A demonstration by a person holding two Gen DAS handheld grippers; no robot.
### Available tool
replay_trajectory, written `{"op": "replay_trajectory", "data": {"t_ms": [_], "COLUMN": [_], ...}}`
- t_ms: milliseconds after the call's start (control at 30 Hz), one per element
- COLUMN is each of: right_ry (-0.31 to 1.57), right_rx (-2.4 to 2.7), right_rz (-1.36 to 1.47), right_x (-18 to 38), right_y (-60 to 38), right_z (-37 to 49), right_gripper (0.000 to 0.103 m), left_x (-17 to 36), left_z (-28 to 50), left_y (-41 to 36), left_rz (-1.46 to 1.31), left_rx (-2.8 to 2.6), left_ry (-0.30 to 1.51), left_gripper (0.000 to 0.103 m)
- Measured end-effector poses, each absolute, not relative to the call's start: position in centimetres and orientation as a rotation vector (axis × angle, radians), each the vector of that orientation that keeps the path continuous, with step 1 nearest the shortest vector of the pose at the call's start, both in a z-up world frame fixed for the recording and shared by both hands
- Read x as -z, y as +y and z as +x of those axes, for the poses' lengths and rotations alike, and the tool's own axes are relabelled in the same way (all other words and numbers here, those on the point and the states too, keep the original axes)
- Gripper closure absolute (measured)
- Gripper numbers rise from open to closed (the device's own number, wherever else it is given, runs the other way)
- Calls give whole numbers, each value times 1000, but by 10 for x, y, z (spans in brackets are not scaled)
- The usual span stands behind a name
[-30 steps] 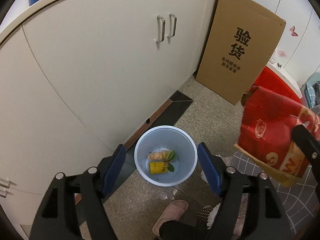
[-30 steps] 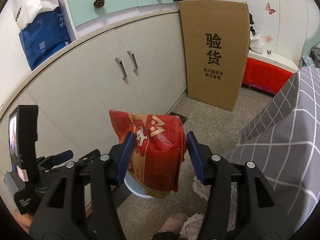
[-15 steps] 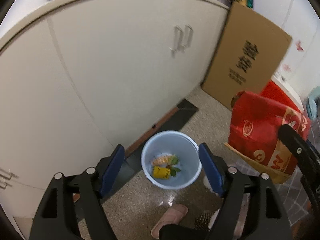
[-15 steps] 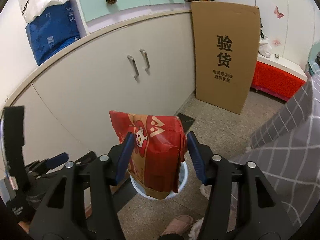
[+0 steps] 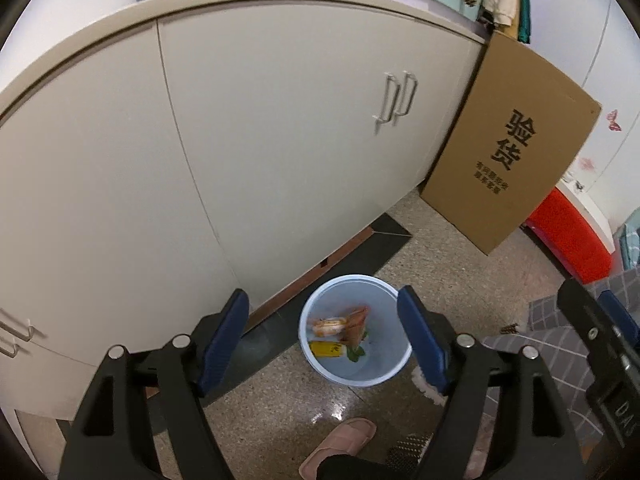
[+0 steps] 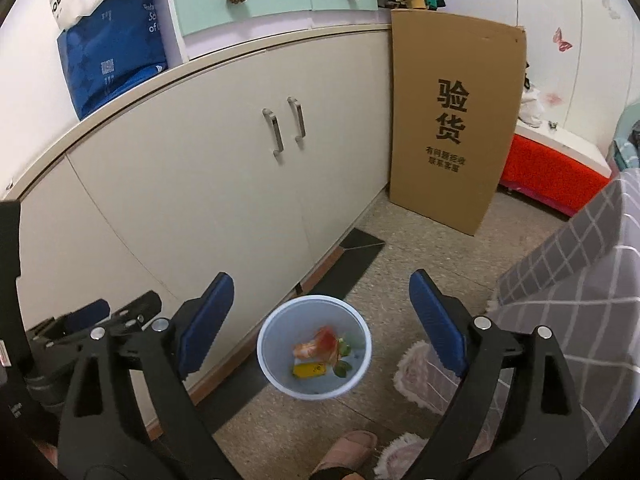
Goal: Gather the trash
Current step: 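Carry the plant and red bag to the wastebasket and release both, then return to the table and grasp the blue-white sachet with the left gripper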
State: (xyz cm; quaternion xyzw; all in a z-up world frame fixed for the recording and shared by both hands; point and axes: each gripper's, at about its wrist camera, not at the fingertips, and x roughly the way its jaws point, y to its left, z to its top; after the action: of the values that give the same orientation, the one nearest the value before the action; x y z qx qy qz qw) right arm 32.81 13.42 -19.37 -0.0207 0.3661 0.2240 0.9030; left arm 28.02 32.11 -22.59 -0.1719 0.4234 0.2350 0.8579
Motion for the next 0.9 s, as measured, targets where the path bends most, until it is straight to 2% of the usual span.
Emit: {"op": "replay_trajectory", "data": {"t_ms": [400, 633, 900], "right_ry": [655, 575, 556], "right_rx": [-408, -259, -86], "right_rz": [53, 75, 142], "right_x": [131, 94, 89], "right_y": [50, -44, -162], "right_z": [283, 243, 200], "right_gripper": [12, 10, 9], "left_x": [167, 143, 142], "left_z": [259, 250, 239], "left_y": [245, 149, 31], "left_rz": [-328, -280, -133], "left_rx": [-323, -87, 128], "left_ry": [789, 771, 809], "left_gripper": [28, 23, 23]}}
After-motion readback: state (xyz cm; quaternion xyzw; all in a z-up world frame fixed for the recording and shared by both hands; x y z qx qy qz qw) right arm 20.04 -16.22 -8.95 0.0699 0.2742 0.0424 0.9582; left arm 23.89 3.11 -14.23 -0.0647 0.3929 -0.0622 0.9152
